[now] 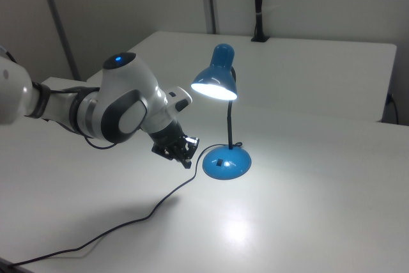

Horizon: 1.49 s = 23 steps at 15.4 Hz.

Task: Turn off the lamp
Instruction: 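Move the gripper toward the blue lamp's dome base, then lower the gripper onto the switch on the lamp base and press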

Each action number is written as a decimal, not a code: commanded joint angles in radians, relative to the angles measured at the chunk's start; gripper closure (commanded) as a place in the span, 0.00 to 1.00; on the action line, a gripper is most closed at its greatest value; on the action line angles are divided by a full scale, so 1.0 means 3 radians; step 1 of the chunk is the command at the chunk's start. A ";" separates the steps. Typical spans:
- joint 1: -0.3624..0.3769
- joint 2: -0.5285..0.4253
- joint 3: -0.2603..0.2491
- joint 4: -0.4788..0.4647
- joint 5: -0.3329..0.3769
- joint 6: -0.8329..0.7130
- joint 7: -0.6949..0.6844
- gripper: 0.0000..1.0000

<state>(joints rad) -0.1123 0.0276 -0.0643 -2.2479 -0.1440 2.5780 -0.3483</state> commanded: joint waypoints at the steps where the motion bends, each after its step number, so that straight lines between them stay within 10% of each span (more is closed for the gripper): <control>1: 0.0011 0.0204 -0.0011 -0.0039 -0.0006 0.0736 0.0561 1.00; 23: -0.0127 0.0972 -0.0021 0.0478 -0.0006 0.1393 0.1227 1.00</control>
<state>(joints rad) -0.1551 0.3084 -0.0657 -2.1139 -0.1439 2.9727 0.0016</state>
